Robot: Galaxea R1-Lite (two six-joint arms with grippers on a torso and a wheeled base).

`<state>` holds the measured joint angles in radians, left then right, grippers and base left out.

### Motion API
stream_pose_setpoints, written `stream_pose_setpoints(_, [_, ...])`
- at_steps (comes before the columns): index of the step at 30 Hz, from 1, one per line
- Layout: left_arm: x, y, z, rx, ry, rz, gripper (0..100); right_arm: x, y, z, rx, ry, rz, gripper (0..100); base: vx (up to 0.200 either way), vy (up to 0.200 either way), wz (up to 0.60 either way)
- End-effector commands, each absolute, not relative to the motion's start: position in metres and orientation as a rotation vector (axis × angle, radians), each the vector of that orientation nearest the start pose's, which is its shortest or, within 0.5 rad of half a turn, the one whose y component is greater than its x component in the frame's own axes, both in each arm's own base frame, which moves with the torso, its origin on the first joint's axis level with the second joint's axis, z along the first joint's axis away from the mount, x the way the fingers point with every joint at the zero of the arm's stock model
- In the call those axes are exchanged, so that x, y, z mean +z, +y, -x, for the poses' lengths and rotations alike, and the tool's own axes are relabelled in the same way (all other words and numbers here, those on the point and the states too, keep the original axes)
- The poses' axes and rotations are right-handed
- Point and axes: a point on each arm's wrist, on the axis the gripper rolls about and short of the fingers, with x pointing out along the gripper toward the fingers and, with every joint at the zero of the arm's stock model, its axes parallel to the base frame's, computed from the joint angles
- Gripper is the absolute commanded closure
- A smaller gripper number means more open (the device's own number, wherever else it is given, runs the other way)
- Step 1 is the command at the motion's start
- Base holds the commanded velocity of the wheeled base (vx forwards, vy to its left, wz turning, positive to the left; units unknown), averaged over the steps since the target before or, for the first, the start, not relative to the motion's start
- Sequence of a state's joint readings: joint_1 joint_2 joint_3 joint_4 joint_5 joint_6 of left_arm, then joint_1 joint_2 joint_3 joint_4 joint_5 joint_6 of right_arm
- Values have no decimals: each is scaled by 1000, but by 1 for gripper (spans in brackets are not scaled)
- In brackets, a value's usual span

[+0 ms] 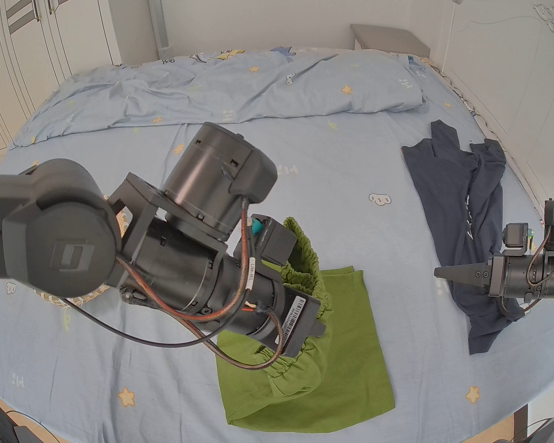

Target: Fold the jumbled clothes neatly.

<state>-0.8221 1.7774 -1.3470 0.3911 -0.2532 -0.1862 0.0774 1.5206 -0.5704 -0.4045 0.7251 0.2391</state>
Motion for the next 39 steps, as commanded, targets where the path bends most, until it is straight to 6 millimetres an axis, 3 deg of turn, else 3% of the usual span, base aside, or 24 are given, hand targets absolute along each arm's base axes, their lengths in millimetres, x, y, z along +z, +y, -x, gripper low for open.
stream_pose_setpoints(1, [210, -241, -215, -925, 924, -86, 100, 150, 33, -229, 719, 628, -400, 0, 0, 0, 0])
stream_pose_setpoints(3, [207, -242, -216, -925, 927, -89, 100, 150, 33, -229, 718, 628, -400, 0, 0, 0, 0])
stream_pose_setpoints(4, [207, -243, -216, -928, 931, -91, 0, 150, 33, -229, 718, 627, -399, 0, 0, 0, 0])
stream_pose_setpoints(11, [190, -263, -215, -968, 905, -89, 0, 150, 33, -229, 717, 626, -398, 0, 0, 0, 0])
stream_pose_setpoints(13, [165, -283, -213, -1024, 836, -67, 0, 151, 32, -229, 716, 625, -398, 0, 0, 0, 0])
stream_pose_setpoints(16, [152, -293, -206, -1065, 760, 12, 0, 150, 32, -230, 713, 625, -399, 0, 0, 0, 0])
stream_pose_setpoints(21, [145, -289, -210, -1061, 688, 176, 0, 151, 31, -230, 712, 623, -398, 0, 0, 0, 0])
stream_pose_setpoints(25, [140, -260, -232, -986, 734, 240, 0, 152, 31, -229, 713, 619, -398, 0, 0, 0, 0])
stream_pose_setpoints(27, [140, -258, -232, -984, 736, 243, 0, 152, 31, -230, 713, 618, -397, 0, 0, 0, 0])
stream_pose_setpoints(28, [146, -220, -242, -952, 765, 332, 0, 152, 31, -229, 712, 618, -399, 0, 0, 0, 0])
stream_pose_setpoints(30, [146, -218, -243, -952, 766, 337, 0, 153, 31, -229, 713, 615, -398, 0, 0, 0, 0])
stream_pose_setpoints(31, [140, -172, -250, -926, 827, 430, 0, 153, 33, -228, 719, 620, -399, 0, 0, 0, 0])
stream_pose_setpoints(39, [98, -89, -263, -784, 959, 606, 0, 160, 34, -220, 734, 594, -389, 0, 0, 0, 0])
